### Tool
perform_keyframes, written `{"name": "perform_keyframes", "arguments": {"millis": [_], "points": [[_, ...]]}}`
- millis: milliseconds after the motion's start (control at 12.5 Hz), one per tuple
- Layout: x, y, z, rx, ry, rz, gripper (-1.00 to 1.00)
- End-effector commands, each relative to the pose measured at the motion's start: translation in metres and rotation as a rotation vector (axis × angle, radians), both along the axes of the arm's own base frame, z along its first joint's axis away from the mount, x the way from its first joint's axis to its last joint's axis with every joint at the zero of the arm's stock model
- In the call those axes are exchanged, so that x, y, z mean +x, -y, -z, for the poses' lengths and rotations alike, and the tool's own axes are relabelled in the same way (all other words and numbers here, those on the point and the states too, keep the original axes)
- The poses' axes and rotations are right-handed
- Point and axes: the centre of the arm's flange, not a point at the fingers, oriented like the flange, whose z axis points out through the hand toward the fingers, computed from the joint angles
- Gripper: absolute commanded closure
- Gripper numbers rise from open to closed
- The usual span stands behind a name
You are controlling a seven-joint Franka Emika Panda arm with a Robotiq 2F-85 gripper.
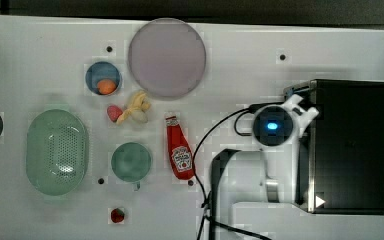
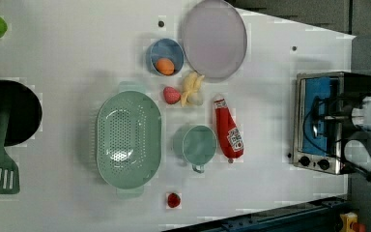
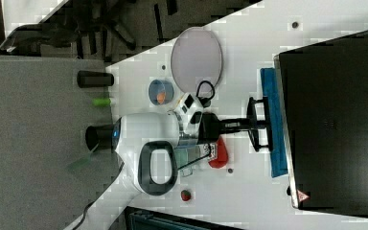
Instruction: Flap open oven.
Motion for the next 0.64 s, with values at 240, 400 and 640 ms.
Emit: {"name": "perform_keyframes", "arguments": {"millis": [240, 400, 640], "points": [[0.009, -0.076, 0.032, -0.141, 0.013, 0.039, 0.65], [0.007, -0.087, 0.051, -0.146, -0.002, 0.058, 0.65], [0.005, -0.107, 0.081, -0.149, -0.045, 0.037, 0.65]]}}
